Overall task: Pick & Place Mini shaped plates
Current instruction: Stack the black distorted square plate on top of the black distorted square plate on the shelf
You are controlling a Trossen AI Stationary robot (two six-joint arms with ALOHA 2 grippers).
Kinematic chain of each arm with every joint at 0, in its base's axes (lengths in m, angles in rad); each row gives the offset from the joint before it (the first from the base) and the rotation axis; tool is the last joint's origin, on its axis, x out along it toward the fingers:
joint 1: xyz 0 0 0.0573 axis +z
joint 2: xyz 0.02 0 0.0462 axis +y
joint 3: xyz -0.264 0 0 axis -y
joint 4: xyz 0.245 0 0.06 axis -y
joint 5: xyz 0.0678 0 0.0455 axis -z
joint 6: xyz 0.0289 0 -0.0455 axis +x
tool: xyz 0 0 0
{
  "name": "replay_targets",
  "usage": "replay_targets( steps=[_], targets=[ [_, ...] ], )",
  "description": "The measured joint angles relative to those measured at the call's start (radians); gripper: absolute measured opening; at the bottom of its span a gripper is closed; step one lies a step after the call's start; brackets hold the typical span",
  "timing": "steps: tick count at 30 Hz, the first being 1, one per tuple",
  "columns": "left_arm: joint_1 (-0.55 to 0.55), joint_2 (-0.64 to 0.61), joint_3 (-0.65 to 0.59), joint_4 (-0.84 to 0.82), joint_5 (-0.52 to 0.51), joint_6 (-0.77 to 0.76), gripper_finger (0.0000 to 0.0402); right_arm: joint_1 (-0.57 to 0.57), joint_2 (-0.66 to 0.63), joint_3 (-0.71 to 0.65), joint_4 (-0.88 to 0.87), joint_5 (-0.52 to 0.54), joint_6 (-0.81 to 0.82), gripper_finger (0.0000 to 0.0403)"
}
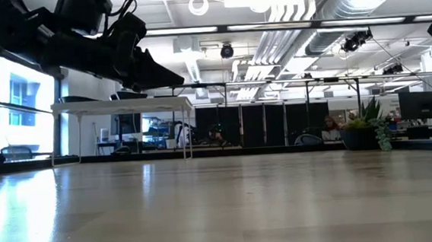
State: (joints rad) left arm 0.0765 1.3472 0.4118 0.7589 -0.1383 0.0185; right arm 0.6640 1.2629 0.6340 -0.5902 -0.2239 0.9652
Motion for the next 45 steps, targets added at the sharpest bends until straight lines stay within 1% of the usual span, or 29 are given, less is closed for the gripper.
replay_targets(
  steps=[5,13,21,24,30,33,39,45],
  targets=[
    [0.000,0.000,0.000,-0.007,0.000,0.000,0.0002,0.000,0.000,-0.045,0.089,-0.008,0.005,0.0078],
    [0.000,-0.001,0.000,-0.007,0.000,0.000,0.0002,0.000,0.009,-0.044,0.062,-0.016,-0.002,0.0078],
    [0.000,-0.001,0.000,-0.021,0.000,0.000,0.0002,0.000,0.080,-0.044,0.091,-0.047,-0.041,0.0077],
    [0.000,-0.001,0.000,-0.021,0.000,0.000,0.0002,0.000,0.079,-0.044,0.094,-0.047,-0.040,0.0065],
    [0.000,-0.001,0.000,-0.021,0.000,0.000,0.0002,0.000,0.077,-0.041,0.102,-0.078,-0.040,0.0022],
    [0.000,-0.001,0.000,-0.021,0.000,-0.001,0.0002,0.000,0.077,-0.039,0.107,-0.091,-0.041,0.0008],
    [0.000,-0.001,0.000,-0.020,0.000,-0.001,0.0002,-0.011,0.077,-0.019,0.100,-0.118,-0.053,0.0008],
    [0.000,-0.001,0.000,-0.019,-0.001,-0.001,0.0002,-0.073,0.077,0.056,0.101,-0.143,-0.115,0.0009]
  ],
)
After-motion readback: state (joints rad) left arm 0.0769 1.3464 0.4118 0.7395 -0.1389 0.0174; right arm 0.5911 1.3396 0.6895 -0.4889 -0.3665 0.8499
